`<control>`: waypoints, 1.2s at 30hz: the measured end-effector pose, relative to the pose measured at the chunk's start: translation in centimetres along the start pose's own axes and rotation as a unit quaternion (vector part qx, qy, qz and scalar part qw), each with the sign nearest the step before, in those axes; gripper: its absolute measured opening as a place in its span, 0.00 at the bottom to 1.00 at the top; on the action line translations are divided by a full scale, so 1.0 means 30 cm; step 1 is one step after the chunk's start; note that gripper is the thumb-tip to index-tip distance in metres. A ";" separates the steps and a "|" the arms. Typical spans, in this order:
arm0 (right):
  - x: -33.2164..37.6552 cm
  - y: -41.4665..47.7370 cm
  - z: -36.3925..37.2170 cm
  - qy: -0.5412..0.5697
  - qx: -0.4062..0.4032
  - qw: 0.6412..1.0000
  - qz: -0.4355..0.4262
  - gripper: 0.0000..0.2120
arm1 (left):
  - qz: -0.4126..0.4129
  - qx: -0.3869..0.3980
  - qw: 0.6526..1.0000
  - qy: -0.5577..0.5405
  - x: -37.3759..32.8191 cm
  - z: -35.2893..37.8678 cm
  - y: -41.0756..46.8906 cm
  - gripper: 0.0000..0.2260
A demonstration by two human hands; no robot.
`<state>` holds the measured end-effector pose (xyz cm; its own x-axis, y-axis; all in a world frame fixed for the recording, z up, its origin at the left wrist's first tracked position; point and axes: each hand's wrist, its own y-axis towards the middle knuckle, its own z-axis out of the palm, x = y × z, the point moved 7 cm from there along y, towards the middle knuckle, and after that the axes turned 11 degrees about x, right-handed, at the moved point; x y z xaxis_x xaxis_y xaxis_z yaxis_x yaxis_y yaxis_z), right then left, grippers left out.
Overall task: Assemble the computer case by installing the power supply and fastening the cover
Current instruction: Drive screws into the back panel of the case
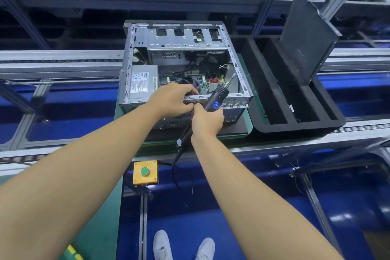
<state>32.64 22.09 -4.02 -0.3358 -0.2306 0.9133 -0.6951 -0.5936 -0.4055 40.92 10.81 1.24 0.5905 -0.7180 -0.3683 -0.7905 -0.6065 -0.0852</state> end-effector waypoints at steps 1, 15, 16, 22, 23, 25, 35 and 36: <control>0.003 -0.005 0.003 0.008 -0.002 1.000 0.005 0.11 | 0.001 0.002 1.000 0.001 0.000 0.000 0.001 0.17; -0.061 -0.054 -0.089 0.047 0.085 0.995 -0.017 0.10 | -0.047 0.000 0.999 -0.007 -0.007 -0.007 -0.018 0.14; -0.052 -0.054 -0.097 0.039 0.096 0.994 -0.021 0.10 | -0.052 -0.004 0.999 -0.009 -0.007 -0.006 -0.018 0.13; 0.021 -0.064 -0.146 0.005 0.149 0.987 -0.054 0.09 | -0.046 0.001 0.999 0.001 -0.016 -0.006 -0.027 0.14; 0.033 -0.064 -0.154 0.004 0.155 0.986 -0.058 0.09 | -0.044 0.002 0.999 0.000 -0.017 -0.007 -0.029 0.14; 0.054 -0.062 -0.167 -0.009 0.163 0.985 -0.061 0.09 | -0.044 0.002 0.999 -0.012 -0.015 -0.010 -0.031 0.14; 0.092 -0.069 -0.213 -0.019 0.181 0.981 -0.072 0.08 | -0.065 0.029 0.989 -0.132 -0.013 -0.047 -0.040 0.19; 0.097 -0.073 -0.213 -0.015 0.185 0.980 -0.073 0.08 | -0.073 0.014 0.988 -0.132 -0.019 -0.059 -0.046 0.18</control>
<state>29.13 27.63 -0.72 -0.2265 -0.1414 0.9637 -0.4540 -0.8600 -0.2329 41.95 11.45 3.22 0.6394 -0.5073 -0.5778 -0.7062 -0.6846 -0.1804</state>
